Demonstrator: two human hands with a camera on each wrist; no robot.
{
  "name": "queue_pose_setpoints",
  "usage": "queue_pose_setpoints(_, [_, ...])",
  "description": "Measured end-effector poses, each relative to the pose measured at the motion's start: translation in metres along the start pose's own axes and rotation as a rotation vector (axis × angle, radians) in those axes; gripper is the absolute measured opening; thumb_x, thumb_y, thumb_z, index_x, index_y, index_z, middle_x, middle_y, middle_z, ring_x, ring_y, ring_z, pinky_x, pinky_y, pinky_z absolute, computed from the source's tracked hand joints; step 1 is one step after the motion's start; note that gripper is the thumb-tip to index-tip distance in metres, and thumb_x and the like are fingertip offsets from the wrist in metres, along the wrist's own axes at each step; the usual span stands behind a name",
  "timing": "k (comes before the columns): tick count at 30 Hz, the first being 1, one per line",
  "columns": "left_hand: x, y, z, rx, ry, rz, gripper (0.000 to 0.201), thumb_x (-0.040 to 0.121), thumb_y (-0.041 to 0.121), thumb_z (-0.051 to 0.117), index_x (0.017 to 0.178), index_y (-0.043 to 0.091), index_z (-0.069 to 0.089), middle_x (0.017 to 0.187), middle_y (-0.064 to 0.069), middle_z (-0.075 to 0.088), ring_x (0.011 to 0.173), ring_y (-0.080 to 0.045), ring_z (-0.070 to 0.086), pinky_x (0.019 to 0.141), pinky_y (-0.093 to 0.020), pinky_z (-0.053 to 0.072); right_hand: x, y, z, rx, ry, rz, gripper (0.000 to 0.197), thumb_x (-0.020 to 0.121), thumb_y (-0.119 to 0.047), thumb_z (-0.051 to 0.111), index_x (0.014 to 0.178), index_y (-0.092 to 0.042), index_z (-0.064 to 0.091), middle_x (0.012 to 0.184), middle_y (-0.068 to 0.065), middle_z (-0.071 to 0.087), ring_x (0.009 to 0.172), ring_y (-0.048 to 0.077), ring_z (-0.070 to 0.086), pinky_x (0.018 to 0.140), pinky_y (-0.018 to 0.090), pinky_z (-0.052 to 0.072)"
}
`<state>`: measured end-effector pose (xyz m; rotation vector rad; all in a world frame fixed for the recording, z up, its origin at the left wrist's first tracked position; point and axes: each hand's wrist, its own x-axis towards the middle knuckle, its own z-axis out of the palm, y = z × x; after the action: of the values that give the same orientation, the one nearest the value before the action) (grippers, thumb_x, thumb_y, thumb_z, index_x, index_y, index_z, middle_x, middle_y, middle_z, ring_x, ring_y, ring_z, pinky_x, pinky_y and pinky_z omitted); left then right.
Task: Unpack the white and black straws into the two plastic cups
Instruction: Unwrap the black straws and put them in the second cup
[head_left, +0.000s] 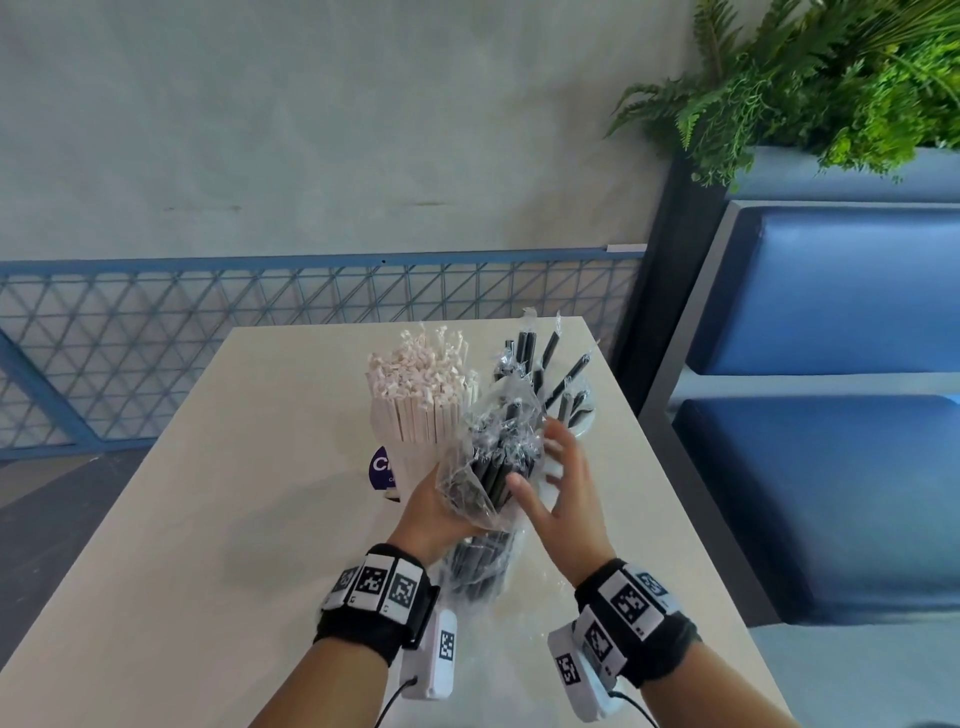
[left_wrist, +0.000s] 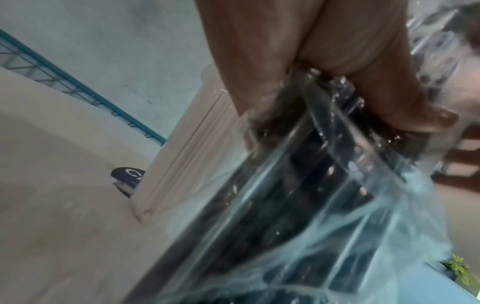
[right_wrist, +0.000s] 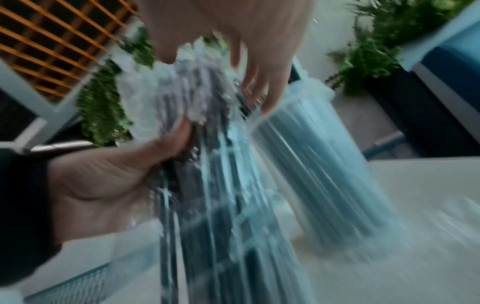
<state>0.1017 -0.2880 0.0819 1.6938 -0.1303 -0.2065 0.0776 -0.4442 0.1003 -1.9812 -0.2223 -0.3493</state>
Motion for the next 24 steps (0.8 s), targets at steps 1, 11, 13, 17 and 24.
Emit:
queue_pose_setpoints(1, [0.0,-0.001,-0.001,-0.002,-0.008,-0.005,0.069,0.058,0.003,0.084,0.119,0.016,0.055,0.105,0.007,0.068,0.097,0.001,0.064,0.085,-0.019,0.053,0.001,-0.003,0.0,-0.015,0.099,-0.087,0.056,0.08,-0.052,0.059,0.126,-0.029,0.037,0.124,-0.011,0.046,0.111,-0.007,0.046,0.09,0.009,0.04])
queue_pose_setpoints(11, [-0.005,-0.003,-0.014,-0.149,0.017,-0.006,0.067,0.05,-0.003,0.083,0.103,0.029,0.058,0.1,0.009,0.07,0.099,-0.004,0.064,0.084,-0.022,0.05,0.015,-0.01,-0.007,0.089,-0.065,0.016,0.044,0.08,-0.027,0.069,0.119,-0.033,0.05,0.112,-0.02,0.056,0.099,-0.015,0.053,0.079,0.004,0.045])
queue_pose_setpoints(13, [-0.006,-0.001,-0.016,-0.179,0.002,-0.008,0.071,0.044,0.006,0.085,0.104,0.029,0.056,0.102,0.01,0.068,0.099,-0.002,0.063,0.081,-0.016,0.049,0.016,-0.011,-0.007,0.14,-0.039,0.039,0.031,0.086,-0.02,0.062,0.113,-0.032,0.053,0.108,-0.014,0.061,0.095,-0.014,0.056,0.078,0.004,0.045])
queue_pose_setpoints(17, [-0.007,-0.002,-0.016,-0.213,-0.044,-0.017,0.086,0.029,0.025,0.09,0.109,0.024,0.057,0.099,0.007,0.072,0.099,-0.005,0.066,0.076,-0.015,0.052,0.019,-0.006,-0.005,0.225,0.016,0.166,0.019,0.092,-0.015,0.053,0.105,-0.025,0.064,0.098,0.001,0.07,0.089,0.011,0.065,0.081,0.027,0.053])
queue_pose_setpoints(24, [-0.004,0.002,-0.015,-0.173,-0.044,-0.033,0.094,0.024,0.044,0.092,0.108,0.018,0.059,0.102,-0.002,0.072,0.099,-0.014,0.067,0.092,-0.035,0.051,0.026,-0.013,-0.016,-0.278,-0.011,-0.031,0.015,0.085,0.0,0.058,0.086,-0.008,0.072,0.072,-0.005,0.053,0.059,-0.004,0.047,0.061,0.016,0.037])
